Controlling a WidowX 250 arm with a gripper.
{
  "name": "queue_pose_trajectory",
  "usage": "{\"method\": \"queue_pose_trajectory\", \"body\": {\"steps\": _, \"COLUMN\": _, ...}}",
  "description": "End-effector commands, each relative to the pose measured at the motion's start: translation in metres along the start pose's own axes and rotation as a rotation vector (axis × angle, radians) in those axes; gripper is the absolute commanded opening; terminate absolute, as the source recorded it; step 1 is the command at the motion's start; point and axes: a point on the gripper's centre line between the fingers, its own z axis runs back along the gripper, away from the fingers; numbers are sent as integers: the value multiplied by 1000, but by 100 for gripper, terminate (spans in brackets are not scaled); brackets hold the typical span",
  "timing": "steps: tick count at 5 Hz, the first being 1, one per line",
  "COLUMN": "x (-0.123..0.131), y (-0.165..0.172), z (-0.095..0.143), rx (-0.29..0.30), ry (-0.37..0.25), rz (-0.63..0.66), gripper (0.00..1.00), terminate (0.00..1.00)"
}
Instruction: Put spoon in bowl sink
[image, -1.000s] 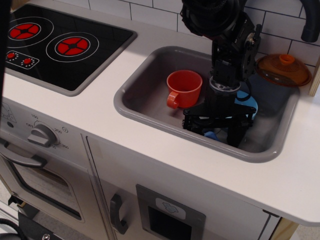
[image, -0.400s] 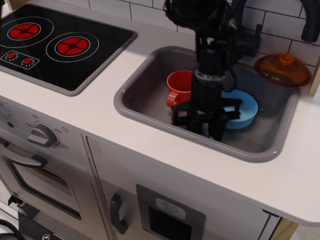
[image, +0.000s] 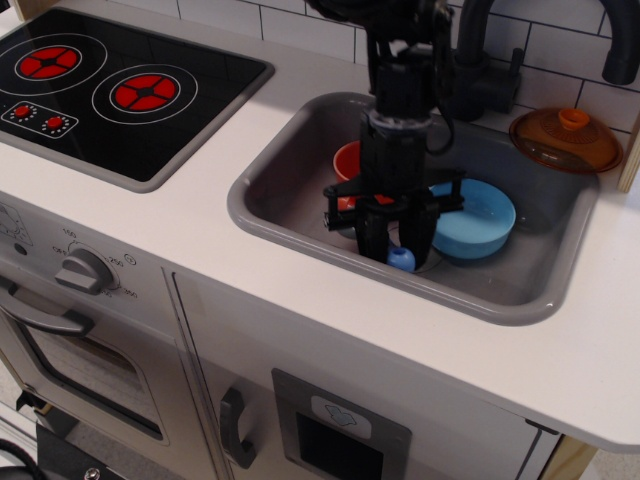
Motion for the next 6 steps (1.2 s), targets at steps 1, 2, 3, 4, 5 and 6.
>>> {"method": "queue_pose_trajectory", "body": {"steps": 1, "x": -24, "y": -24, "z": 50, "rx": -123, "ry": 7, "rz": -83, "gripper": 0, "terminate": 0}}
{"method": "queue_pose_trajectory", "body": {"steps": 2, "x": -27, "y": -50, "z": 54, "rx": -129, "ry": 23, "rz": -113, "gripper": 0, "terminate": 0}}
{"method": "queue_pose_trajectory", "body": {"steps": 3, "x": -28, "y": -73, "z": 52, "rx": -138, "ry": 6, "rz": -124, "gripper": 0, "terminate": 0}}
{"method": "queue_pose_trajectory", "body": {"steps": 4, "x": -26, "y": -91, "z": 45, "rx": -129, "ry": -23, "rz": -112, "gripper": 0, "terminate": 0}}
{"method": "queue_pose_trajectory", "body": {"steps": 5, "x": -21, "y": -97, "z": 41, "rx": -129, "ry": -41, "rz": -110, "gripper": 0, "terminate": 0}}
{"method": "queue_pose_trajectory", "body": {"steps": 6, "x": -19, "y": -99, "z": 43, "rx": -142, "ry": -68, "rz": -123, "gripper": 0, "terminate": 0}}
